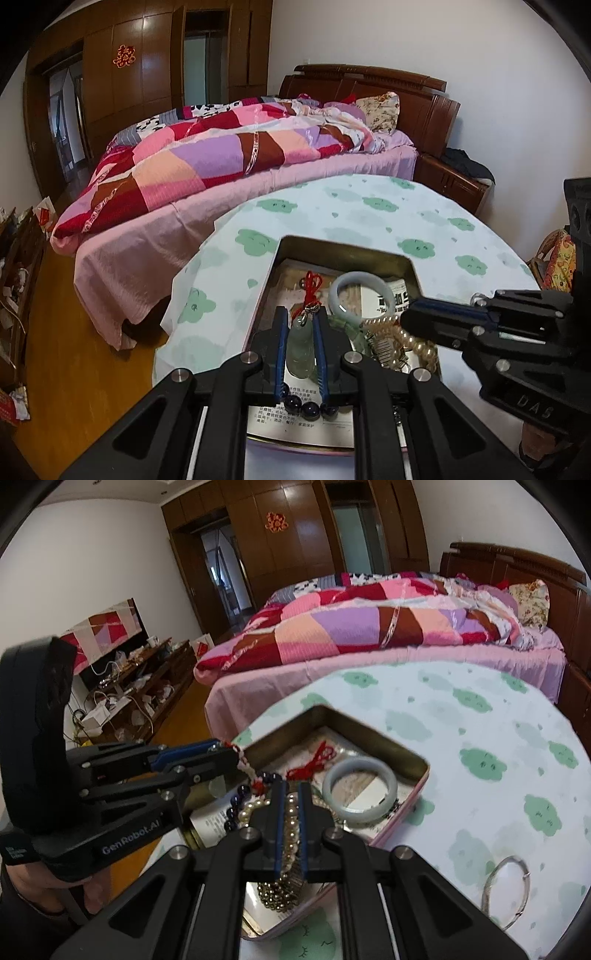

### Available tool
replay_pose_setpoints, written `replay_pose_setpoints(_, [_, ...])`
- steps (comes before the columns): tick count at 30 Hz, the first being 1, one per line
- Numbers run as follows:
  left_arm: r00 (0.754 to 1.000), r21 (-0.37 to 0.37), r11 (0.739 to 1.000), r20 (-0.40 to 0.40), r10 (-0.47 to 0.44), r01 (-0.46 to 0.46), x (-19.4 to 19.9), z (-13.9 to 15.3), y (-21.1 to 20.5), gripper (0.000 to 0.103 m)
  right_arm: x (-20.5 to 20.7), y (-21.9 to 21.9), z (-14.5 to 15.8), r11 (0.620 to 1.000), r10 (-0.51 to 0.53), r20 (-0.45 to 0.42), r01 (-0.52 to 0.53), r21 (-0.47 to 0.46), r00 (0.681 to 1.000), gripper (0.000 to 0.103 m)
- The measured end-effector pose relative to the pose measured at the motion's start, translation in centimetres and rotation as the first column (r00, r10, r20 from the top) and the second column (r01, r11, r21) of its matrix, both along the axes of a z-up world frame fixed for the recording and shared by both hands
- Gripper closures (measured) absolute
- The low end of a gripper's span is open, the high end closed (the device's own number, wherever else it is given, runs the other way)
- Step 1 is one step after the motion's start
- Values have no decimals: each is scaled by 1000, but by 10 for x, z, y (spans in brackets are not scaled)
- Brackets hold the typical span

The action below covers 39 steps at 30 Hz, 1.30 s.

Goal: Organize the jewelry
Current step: 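Carry the pearl necklace over the tin with both tools, then open both tools to drop the pearl necklace into the tin, then return both tools to the table and grasp the brown bead bracelet with the left tool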

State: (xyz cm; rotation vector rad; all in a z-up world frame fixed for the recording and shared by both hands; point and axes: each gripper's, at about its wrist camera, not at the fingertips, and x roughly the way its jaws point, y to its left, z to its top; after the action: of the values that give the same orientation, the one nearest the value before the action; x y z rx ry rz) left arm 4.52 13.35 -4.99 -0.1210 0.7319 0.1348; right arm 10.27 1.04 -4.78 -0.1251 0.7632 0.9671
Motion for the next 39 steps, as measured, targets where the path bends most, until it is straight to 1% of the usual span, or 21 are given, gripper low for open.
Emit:
replay_pose_setpoints(3, [1000,-4,1000,-10,0,0,1,-2,0,90,0,-1,-5,1000,0,-6,0,-10,1000,91])
replay_pose_setpoints(5, [1000,-8,1000,-12,-10,10,0,-2,-2,89,-1,-2,-7,1000,-2,-11,2,-16,1000,91])
replay_pose_setpoints(7, [1000,-4,1000,-7,-18,18,0,0,-5,78,0,-4,-7,1000,-8,-17,8,-13,1000,87])
replay_pose_setpoints(8, [1000,5,1000,4,-21,21,-2,3,-8,58,1,-5,-8,1000,-10,-19,10,-11,1000,83])
replay_pose_setpoints(9, [1000,16,1000,17,-18,18,-3,5,-9,39,1,-7,-9,1000,-16,-21,16,-8,1000,76])
replay_pose_setpoints(11, [999,56,998,52,10,-13,-8,11,-11,33,2,-10,-10,999,-33,-27,33,-4,999,66])
replay_pose_setpoints(13, [998,27,1000,60,-15,13,-9,12,-10,33,4,-14,-11,999,-48,-37,48,2,998,65])
replay_pose_setpoints(14, [998,14,1000,60,-12,11,-8,12,-9,33,5,-15,-11,999,-51,-39,51,3,998,65])
replay_pose_setpoints(22, [999,17,1000,27,25,-26,-4,5,-6,32,1,-10,-15,999,-35,-45,35,-8,998,65])
replay_pose_setpoints(28, [999,10,999,39,36,-37,-7,7,-8,32,1,-15,-15,999,-43,-53,43,-2,998,64])
replay_pose_setpoints(29, [999,9,999,40,34,-35,-7,7,-10,32,2,-17,-15,999,-49,-54,49,-2,997,60])
replay_pose_setpoints(30, [999,9,999,40,33,-33,-7,7,-12,32,2,-20,-15,998,-57,-53,57,-1,997,51])
replay_pose_setpoints(32, [999,10,999,39,33,-33,-7,7,-16,32,3,-28,-15,997,-75,-50,76,5,996,46])
replay_pose_setpoints(36, [999,3,1000,47,16,-17,-7,9,-31,32,5,-50,-17,996,-93,-50,93,4,994,46])
replay_pose_setpoints(39, [998,14,1000,49,-26,26,-5,12,-51,32,10,-78,-19,989,-150,-48,150,-5,988,44])
